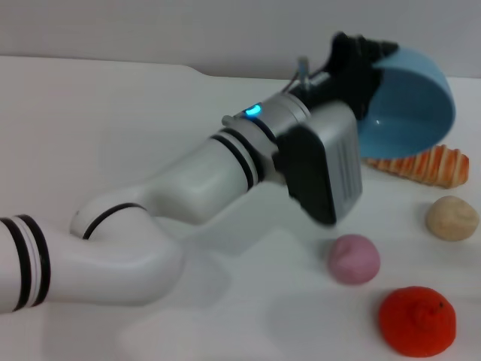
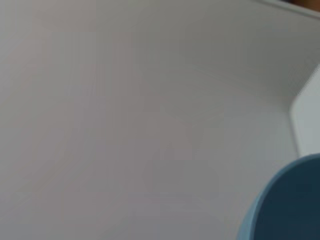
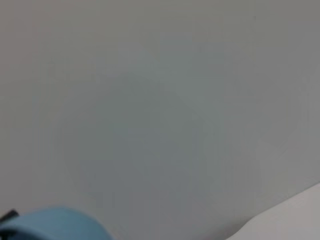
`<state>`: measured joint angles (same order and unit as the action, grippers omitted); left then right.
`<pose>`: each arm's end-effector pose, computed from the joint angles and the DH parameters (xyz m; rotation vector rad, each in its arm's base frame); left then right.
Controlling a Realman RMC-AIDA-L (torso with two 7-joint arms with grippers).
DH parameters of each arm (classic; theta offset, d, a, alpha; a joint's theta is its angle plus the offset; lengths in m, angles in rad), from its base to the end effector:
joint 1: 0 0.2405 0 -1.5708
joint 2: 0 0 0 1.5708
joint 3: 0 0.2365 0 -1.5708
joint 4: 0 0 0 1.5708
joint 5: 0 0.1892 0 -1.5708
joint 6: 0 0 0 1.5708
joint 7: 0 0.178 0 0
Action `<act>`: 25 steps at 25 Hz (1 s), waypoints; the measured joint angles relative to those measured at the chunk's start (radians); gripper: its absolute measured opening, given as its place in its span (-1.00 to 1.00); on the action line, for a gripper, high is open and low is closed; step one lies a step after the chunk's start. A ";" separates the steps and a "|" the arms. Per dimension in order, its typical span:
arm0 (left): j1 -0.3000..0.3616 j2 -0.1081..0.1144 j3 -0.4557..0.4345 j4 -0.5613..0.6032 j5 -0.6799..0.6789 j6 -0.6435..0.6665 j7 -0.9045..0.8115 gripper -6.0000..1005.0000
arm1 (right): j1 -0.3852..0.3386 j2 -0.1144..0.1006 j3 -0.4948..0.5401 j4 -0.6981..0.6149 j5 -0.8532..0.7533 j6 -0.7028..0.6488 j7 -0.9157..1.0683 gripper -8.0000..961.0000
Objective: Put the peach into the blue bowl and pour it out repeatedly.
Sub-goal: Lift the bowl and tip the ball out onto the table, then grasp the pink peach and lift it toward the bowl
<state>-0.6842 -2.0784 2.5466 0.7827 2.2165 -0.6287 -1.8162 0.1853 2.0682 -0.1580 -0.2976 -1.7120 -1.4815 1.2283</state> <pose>-0.0777 0.3549 -0.1291 -1.9254 0.8991 -0.1815 0.3508 0.2479 0.0378 -1.6595 1.1526 1.0820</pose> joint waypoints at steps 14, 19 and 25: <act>-0.044 0.010 -0.392 -0.003 -0.233 0.461 -0.581 -0.99 | 0.257 -0.006 -0.153 -0.126 -0.467 0.055 0.450 0.07; -0.042 0.009 -0.469 -0.016 -0.234 0.583 -0.594 -0.99 | 0.366 -0.004 -0.264 -0.078 -0.548 0.187 0.557 0.07; -0.026 0.006 -0.465 -0.028 -0.238 0.582 -0.597 -0.99 | 0.456 -0.001 -0.349 0.015 -0.556 0.294 0.565 0.07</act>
<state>-0.7098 -2.0723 2.0812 0.7551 1.9782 -0.0463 -2.4133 0.6409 2.0673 -0.5071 -0.2828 -2.2677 -1.1876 1.7934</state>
